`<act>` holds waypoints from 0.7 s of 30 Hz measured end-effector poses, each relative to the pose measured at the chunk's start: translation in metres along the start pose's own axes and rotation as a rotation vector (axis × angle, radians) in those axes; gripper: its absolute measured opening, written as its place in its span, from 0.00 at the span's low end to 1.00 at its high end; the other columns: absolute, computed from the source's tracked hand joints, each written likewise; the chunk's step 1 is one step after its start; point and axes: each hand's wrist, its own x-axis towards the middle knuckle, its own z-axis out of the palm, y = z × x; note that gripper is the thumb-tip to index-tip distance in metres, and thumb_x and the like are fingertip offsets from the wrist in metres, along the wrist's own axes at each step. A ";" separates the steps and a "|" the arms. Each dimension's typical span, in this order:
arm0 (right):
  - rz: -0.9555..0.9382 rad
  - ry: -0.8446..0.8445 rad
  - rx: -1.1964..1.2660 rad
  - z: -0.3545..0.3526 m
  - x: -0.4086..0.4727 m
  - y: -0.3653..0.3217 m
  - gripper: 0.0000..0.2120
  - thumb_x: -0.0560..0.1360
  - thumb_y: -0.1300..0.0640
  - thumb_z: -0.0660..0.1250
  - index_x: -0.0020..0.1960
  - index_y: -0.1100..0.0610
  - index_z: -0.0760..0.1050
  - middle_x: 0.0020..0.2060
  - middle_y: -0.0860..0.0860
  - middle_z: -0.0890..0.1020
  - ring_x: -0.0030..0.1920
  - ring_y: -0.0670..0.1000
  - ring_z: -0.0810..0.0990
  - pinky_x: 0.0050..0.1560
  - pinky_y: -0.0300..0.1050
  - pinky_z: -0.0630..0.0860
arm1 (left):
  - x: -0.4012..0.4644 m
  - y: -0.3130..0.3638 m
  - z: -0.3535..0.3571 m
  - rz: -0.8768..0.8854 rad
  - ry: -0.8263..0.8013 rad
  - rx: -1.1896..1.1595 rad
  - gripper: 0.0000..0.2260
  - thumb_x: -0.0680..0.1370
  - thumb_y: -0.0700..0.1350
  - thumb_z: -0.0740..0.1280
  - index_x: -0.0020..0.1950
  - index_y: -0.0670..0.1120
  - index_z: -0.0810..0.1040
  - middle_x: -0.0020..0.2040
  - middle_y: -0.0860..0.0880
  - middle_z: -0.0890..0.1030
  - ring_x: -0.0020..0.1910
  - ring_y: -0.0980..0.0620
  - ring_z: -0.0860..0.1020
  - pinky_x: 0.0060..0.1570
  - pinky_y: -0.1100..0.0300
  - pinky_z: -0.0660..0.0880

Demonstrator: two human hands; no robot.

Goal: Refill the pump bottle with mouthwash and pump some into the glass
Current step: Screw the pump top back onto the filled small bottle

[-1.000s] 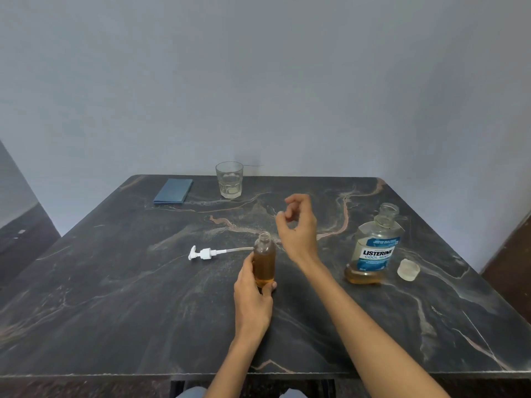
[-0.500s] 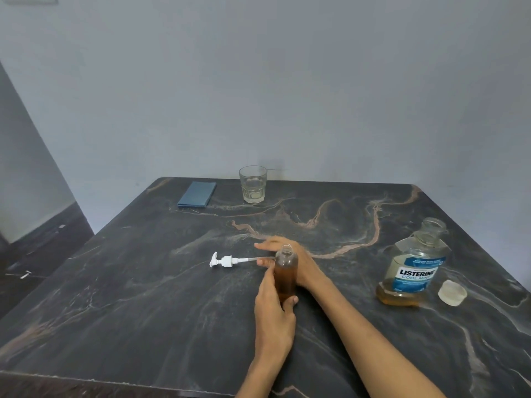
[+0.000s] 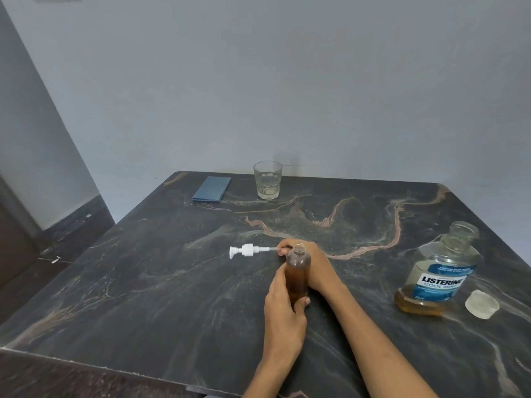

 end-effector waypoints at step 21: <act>0.126 0.247 0.833 -0.032 -0.020 -0.016 0.25 0.75 0.69 0.65 0.69 0.60 0.63 0.47 0.53 0.82 0.41 0.42 0.83 0.38 0.33 0.77 | 0.001 0.002 0.001 -0.018 -0.003 0.016 0.30 0.71 0.33 0.71 0.69 0.49 0.68 0.60 0.53 0.77 0.60 0.55 0.75 0.64 0.55 0.71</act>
